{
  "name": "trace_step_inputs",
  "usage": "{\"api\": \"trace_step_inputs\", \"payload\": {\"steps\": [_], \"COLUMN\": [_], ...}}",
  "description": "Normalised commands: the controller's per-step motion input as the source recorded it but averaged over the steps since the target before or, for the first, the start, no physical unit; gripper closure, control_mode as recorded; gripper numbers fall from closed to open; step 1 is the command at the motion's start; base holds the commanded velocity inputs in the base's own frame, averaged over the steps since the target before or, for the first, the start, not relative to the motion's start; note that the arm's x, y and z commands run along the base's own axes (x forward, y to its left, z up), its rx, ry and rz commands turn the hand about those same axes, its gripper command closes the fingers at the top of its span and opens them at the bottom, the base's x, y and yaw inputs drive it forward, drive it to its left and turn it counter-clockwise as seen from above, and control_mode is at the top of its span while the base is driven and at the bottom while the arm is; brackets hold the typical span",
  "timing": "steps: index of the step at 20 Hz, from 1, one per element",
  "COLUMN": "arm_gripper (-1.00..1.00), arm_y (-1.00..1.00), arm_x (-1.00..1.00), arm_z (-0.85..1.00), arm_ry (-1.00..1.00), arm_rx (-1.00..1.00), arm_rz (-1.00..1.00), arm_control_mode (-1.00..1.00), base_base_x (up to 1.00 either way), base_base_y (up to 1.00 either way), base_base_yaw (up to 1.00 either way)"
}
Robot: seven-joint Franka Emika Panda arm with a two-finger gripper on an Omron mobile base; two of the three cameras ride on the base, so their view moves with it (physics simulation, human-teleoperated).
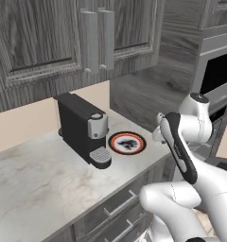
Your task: Pick up the tongs from the counter and place them near the plate next to the oven.
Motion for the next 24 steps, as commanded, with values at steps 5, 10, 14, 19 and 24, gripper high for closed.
{"api": "trace_step_inputs", "payload": {"steps": [5, 10, 14, 19, 24], "arm_gripper": [1.00, 1.00, 1.00, 1.00, 1.00], "arm_y": [0.12, 0.11, 0.09, 0.04, 0.00], "arm_x": [0.19, 0.01, 0.00, 0.02, 0.15], "arm_z": [-0.09, -0.11, -0.13, -0.11, -0.19], "arm_ry": [0.00, 0.00, 0.00, 0.00, 0.00], "arm_rx": [0.00, 0.00, 0.00, 0.01, 0.04], "arm_rz": [-0.11, -0.11, -0.12, -0.11, -0.14], "arm_control_mode": [-1.00, -1.00, -1.00, -1.00, -1.00], "base_base_x": [0.00, 0.00, 0.00, 0.00, 0.00], "base_base_y": [0.00, 0.00, 0.00, 0.00, 0.00], "base_base_yaw": [0.00, 0.00, 0.00, 0.00, 0.00]}}
